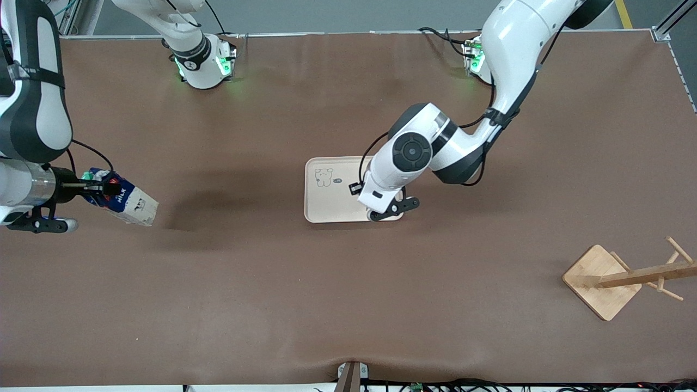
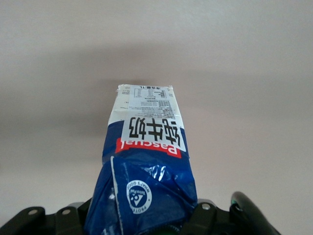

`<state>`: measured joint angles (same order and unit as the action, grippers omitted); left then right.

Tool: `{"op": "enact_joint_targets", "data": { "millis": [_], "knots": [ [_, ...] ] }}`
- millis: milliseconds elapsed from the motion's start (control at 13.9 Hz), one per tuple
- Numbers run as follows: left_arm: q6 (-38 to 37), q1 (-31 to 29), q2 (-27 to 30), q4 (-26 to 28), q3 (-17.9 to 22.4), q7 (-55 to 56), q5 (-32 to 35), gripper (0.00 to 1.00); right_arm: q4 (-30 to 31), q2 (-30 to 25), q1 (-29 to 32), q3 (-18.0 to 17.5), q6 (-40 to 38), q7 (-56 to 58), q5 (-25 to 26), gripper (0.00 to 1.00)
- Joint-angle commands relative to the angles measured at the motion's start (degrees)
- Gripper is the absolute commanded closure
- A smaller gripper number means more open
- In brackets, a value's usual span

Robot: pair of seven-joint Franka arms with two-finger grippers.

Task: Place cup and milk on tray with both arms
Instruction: 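Carry the white mug with the left gripper over the tray, then lower the mug onto the tray while the right gripper lifts the carton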

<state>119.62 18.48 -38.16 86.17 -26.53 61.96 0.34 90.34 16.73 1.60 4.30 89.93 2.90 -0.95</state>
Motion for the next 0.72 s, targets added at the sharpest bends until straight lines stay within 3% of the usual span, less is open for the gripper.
{"op": "enact_joint_targets", "data": {
  "millis": [0, 143, 430, 645],
  "knots": [
    [-3.2, 1.3, -2.5, -1.6, 0.5, 5.4, 1.4, 1.00, -7.8, 0.2, -2.6, 0.1, -6.8, 0.4, -0.2, 1.00],
    [-3.7, 2.0, -2.9, -1.1, 0.6, 6.9, 1.4, 1.00, -11.2, 0.2, -4.9, 0.1, -12.2, 0.4, 0.0, 1.00],
    [-4.0, 2.1, -3.8, 1.4, 0.9, 8.8, 1.9, 1.00, -14.1, 0.1, -6.1, 0.1, -14.8, -0.2, -0.5, 1.00],
    [-4.1, 2.2, -3.8, 1.9, 0.9, 11.9, 2.3, 1.00, -13.8, 0.1, -6.5, 0.1, -16.1, -5.7, -5.3, 1.00]
  ]
}}
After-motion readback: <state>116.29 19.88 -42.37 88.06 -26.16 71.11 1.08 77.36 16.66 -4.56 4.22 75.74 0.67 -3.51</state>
